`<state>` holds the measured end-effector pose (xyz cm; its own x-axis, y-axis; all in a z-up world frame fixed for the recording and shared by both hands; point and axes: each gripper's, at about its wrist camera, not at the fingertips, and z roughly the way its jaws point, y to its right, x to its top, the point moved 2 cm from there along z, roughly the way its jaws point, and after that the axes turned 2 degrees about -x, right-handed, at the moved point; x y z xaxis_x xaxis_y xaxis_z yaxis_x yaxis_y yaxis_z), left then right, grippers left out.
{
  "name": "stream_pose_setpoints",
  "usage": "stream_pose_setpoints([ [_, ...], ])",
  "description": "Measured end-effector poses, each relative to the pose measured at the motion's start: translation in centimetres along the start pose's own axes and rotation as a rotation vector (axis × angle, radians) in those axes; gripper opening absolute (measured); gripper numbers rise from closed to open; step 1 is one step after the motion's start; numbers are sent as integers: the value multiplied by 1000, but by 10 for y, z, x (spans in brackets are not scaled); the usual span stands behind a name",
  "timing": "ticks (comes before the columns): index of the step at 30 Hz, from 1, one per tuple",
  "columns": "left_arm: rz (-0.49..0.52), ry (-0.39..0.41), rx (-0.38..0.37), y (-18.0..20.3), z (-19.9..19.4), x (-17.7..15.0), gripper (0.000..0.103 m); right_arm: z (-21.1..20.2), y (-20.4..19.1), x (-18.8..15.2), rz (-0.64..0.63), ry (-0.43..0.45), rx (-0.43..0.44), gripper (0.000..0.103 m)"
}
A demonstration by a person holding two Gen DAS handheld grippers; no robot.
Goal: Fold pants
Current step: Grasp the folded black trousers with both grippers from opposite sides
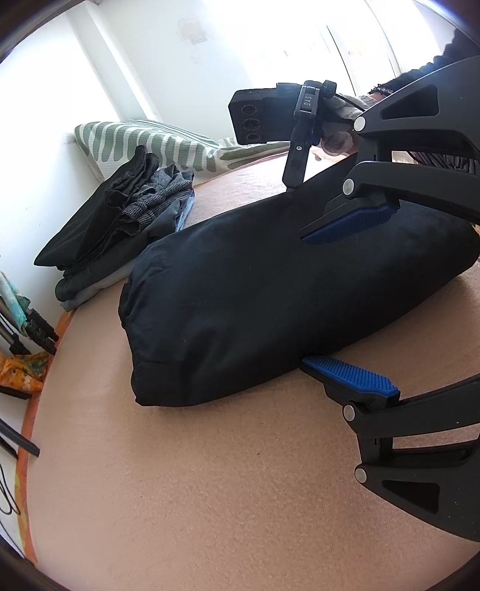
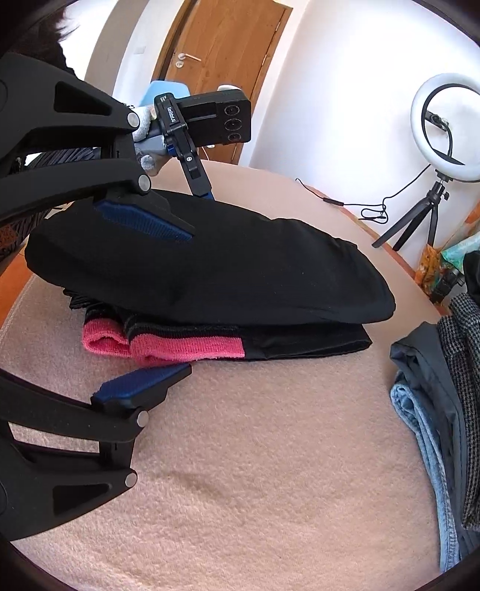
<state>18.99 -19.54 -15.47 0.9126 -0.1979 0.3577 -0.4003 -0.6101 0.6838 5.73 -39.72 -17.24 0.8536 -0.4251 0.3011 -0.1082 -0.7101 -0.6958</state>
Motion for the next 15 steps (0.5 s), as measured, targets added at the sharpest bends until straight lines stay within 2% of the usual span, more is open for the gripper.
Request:
stream_pose_setpoints([
  [5,12,15,-27,-1,4,1,62,4,1,1,15,21,42,74],
  [7,28,26,-34,1,7,1,62,7,1,2,23,30,44,66],
  [9,58,34,-15,7,9,1,62,11,0,1,11,33,1,43],
  [13,61,45,2,11,13,3,61,13,-5,0,-2,47,-37,38],
  [14,67,50,9,12,13,3,59,13,-8,0,-13,55,-51,34],
  [15,77,59,26,13,12,3,47,12,-12,-1,-30,65,-67,29],
])
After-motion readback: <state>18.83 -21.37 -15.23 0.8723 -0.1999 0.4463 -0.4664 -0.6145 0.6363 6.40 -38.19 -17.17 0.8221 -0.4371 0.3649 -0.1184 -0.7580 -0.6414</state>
